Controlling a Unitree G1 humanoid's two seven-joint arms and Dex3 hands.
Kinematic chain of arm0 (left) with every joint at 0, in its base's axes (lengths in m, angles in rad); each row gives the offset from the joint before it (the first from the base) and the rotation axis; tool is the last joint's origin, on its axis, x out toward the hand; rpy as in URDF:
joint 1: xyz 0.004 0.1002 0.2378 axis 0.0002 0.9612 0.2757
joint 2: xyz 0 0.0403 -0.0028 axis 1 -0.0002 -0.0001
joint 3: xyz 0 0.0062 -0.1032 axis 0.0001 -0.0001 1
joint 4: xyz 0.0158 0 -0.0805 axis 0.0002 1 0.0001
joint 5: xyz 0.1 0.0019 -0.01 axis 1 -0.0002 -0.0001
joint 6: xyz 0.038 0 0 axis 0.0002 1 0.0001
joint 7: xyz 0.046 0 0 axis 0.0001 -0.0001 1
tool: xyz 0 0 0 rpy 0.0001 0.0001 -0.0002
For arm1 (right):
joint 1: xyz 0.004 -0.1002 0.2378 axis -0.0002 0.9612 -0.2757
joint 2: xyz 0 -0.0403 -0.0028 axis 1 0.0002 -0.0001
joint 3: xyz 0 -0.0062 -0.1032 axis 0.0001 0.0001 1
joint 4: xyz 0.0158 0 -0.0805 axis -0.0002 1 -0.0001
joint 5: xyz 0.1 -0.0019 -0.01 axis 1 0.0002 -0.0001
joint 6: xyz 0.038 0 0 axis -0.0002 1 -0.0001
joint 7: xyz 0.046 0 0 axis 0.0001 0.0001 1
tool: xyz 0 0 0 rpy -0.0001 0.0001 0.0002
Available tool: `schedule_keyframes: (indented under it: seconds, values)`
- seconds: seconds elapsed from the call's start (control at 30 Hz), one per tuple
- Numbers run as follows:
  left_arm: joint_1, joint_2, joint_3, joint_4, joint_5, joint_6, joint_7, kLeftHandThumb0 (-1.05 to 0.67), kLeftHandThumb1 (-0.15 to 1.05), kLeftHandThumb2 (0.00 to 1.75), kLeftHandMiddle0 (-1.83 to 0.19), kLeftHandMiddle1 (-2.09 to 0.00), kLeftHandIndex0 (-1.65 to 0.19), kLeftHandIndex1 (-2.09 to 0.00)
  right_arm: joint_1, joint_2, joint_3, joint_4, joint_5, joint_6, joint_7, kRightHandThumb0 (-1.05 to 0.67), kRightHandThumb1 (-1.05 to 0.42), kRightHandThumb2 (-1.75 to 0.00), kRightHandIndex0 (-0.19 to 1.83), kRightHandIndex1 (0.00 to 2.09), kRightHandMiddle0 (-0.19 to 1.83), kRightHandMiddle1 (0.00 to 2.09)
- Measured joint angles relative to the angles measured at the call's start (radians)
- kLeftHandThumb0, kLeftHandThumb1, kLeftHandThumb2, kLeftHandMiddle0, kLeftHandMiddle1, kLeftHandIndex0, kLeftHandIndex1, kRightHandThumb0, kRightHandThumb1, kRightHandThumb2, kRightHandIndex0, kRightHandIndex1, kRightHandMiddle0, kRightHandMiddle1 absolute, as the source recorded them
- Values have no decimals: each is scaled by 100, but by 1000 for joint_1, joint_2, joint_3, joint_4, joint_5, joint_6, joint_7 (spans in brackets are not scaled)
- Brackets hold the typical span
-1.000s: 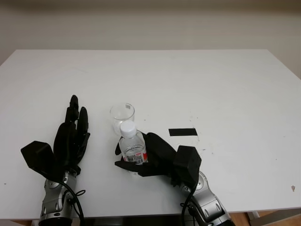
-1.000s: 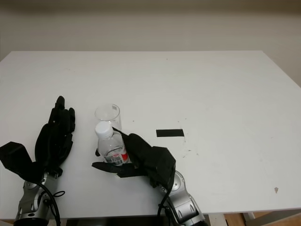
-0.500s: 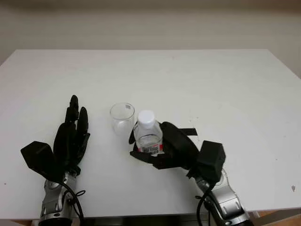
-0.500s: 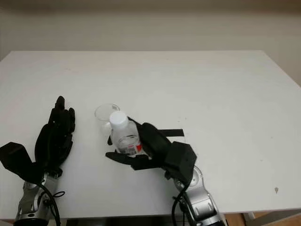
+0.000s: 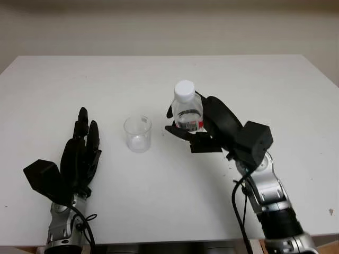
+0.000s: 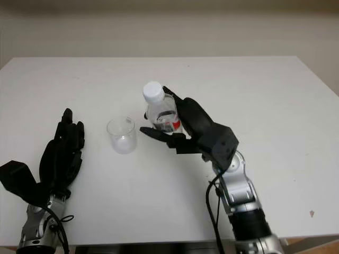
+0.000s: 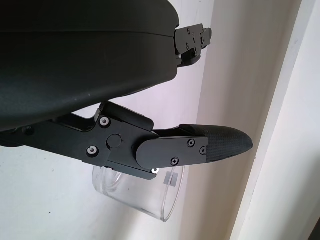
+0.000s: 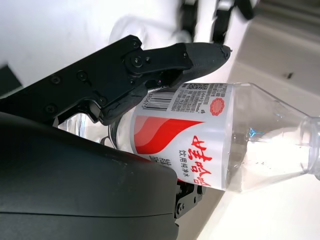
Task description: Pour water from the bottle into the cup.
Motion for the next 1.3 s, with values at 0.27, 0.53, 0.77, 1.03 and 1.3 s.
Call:
schedule_keyframes:
  seconds: [0.27,0.53,0.77,1.03,1.3]
  values:
    - [1,-5,-1,-8,-4,2,-2,-76,105,43,16,-5,15,-5,-268,-11,93,428,-251,-90,-228,-38,-105,-38,138,209,97,209]
    - [-2,-9,-1,-12,-3,1,3,-77,105,41,15,-6,15,-5,-490,7,182,822,-377,-178,-438,-39,-105,-35,135,209,93,209]
    - [-4,-11,-1,-12,-3,2,5,-76,105,43,16,-5,16,-5,-565,27,209,982,-386,-194,-492,-39,-105,-35,134,209,87,209]
    - [-7,-11,-1,-3,-2,-4,6,-76,105,44,17,-5,16,-5,-608,25,266,1034,-446,-183,-565,-41,-105,-34,128,209,81,209]
    - [-13,-14,-1,6,-2,-9,5,-76,105,44,16,-6,16,-5,-620,-8,398,1043,-602,-181,-717,-42,-105,-28,121,209,74,209]
